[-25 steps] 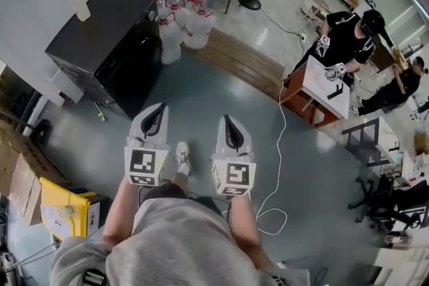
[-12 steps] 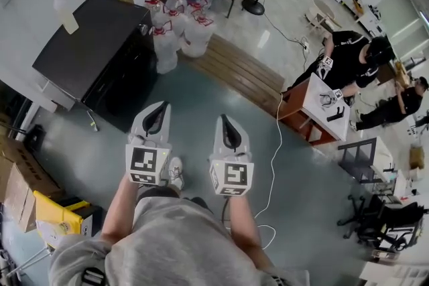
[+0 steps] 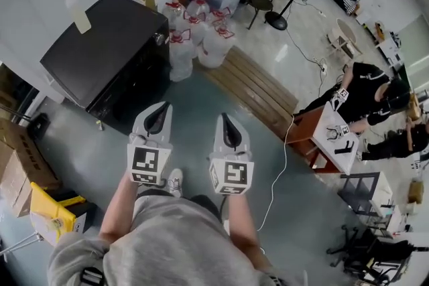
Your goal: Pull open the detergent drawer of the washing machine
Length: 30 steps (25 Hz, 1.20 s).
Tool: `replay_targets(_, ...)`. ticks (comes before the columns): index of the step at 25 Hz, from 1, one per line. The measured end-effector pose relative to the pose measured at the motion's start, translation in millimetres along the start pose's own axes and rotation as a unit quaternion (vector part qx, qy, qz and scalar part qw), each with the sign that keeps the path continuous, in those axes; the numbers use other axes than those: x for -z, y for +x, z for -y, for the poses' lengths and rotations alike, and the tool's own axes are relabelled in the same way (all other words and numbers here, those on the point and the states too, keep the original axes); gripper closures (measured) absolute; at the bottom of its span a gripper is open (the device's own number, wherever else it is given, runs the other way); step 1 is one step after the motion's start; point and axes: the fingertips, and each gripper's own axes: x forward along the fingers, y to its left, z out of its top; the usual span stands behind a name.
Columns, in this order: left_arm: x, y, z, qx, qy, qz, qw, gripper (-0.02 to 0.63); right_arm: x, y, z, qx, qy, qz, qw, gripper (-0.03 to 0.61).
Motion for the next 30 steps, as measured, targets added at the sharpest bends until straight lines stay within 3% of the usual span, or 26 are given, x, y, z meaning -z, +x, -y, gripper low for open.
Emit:
replay_targets(8,1.2,0.2,-60.4,-0.078,-0.007,-0.005,0.9969,0.603,-17.9,62.0,-27.6,-0.069,-0.008,0.012,0.998,0.574)
replay_targets(14,5.7,-17.5,-114.3,-0.164,-0.020,-0.005,0.9862,0.603,-33.0,107.6,-70.1,-0.145,-0.022,0.025,0.989,0.574)
replay_targets(21,17.9,-24.0,-161.0,-0.261,-0.035,-0.017,0.9645,0.603,-38.5,163.9,-111.0,-0.241,-0.033,0.032,0.970,0.574)
replay_targets(30,44.5,-23.7,-201.7,-0.385,-0.060,-0.048,0.9196,0.603,-27.4,237.7,-158.8,-0.374,-0.042,0.015,0.926,0.574)
